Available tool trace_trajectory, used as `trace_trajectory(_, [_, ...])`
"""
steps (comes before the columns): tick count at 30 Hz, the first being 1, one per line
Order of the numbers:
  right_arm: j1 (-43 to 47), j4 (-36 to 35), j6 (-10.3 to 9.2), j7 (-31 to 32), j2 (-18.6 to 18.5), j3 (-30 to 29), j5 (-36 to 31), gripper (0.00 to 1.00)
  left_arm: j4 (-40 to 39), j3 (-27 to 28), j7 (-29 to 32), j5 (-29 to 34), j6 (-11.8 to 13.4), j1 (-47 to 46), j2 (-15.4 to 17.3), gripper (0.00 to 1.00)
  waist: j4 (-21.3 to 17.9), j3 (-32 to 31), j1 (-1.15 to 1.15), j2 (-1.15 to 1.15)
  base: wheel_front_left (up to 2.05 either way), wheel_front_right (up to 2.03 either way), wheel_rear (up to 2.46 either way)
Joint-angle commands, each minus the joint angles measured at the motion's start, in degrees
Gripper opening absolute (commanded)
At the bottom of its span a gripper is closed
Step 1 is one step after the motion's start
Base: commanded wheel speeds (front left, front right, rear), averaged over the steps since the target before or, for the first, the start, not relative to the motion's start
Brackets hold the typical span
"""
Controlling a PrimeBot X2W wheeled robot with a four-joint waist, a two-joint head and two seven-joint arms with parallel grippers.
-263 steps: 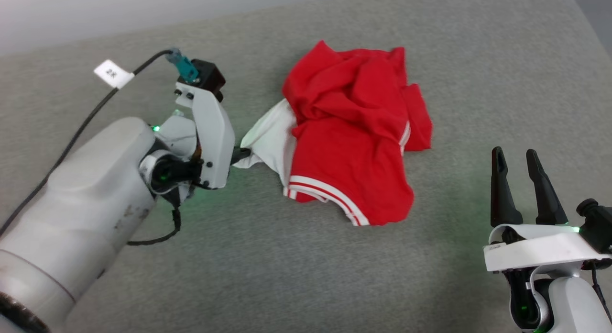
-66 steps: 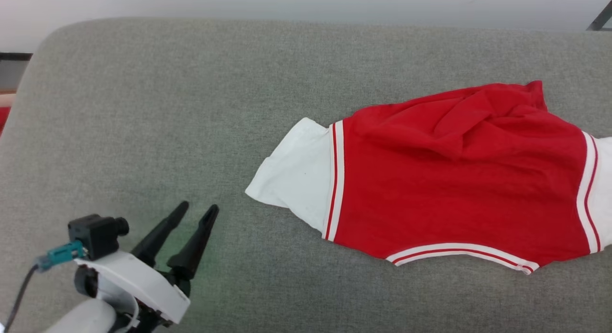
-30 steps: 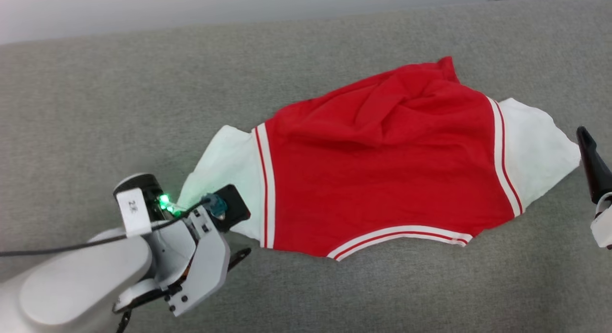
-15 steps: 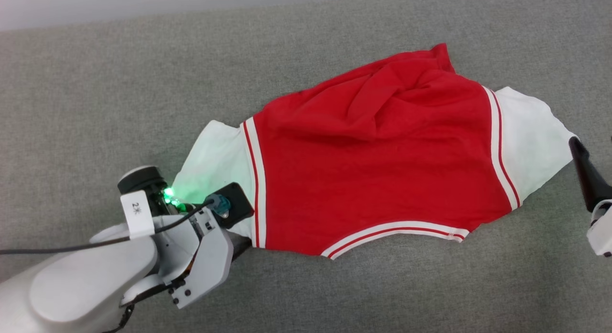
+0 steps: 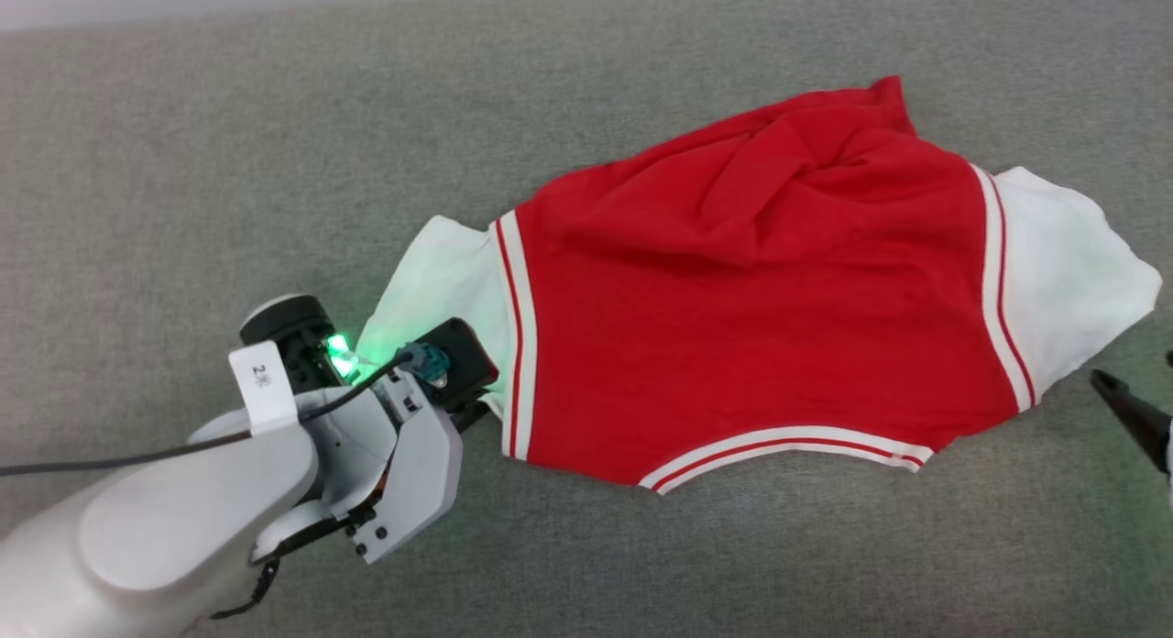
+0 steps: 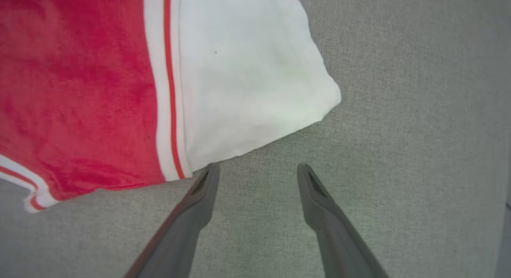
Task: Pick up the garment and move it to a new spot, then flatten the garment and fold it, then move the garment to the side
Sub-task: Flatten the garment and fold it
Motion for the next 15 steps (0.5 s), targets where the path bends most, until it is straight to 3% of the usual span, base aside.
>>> trace_trajectory(1, [-0.83, 0.05, -0.06, 0.3, -0.36, 0.28, -0.04, 1.0, 1.0, -1.13, 0.43, -0.11, 0.17, 1.25, -0.05, 0.0, 0.54, 0.5, 0.0, 0.0, 0.0, 0.0, 0.0])
trace_trajectory(8, [-6.12, 2.48, -0.06, 8.03, -6.04, 6.55, 2.45, 1.0, 1.29, -1.16, -0.15, 0.24, 0.17, 0.0, -2.38, 0.0, 2.8, 2.28, 0.0, 0.0, 0.0, 0.0, 0.0])
trace_trajectory(15, [-9.85, 7.5, -0.05, 8.33, -8.34, 11.66, 3.86, 1.0, 2.02, -1.31, -0.7, 0.38, 0.17, -0.22, -4.13, 0.0, 4.5, 3.4, 0.0, 0.0, 0.0, 0.0, 0.0])
